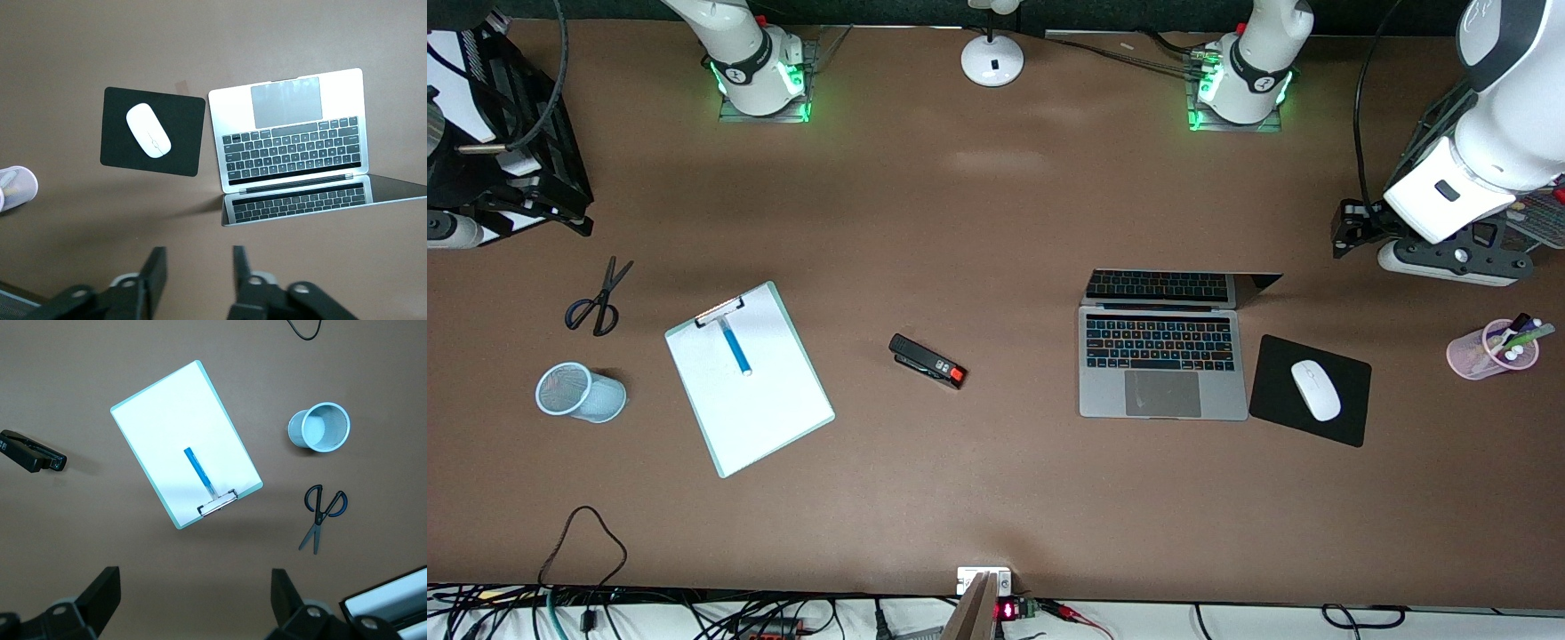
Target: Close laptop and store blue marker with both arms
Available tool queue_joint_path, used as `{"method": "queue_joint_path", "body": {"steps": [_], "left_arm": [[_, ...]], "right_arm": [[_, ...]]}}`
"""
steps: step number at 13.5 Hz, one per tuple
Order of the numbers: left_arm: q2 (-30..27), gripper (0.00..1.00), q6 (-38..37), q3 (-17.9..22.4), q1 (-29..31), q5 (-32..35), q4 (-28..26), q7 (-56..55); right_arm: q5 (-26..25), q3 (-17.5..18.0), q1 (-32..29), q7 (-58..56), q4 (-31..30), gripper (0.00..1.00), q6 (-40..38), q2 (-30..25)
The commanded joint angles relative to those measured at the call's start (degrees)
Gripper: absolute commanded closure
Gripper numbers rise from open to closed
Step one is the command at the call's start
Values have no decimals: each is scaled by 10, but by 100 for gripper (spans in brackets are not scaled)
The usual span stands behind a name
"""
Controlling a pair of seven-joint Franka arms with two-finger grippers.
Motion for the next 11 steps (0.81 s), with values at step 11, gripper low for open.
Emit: {"method": "queue_joint_path", "body": {"steps": [11], "left_arm": [[23, 100, -50, -7, 0, 2, 36, 2]], "right_arm": [[3, 3, 4, -26, -8, 0, -7, 13]]}}
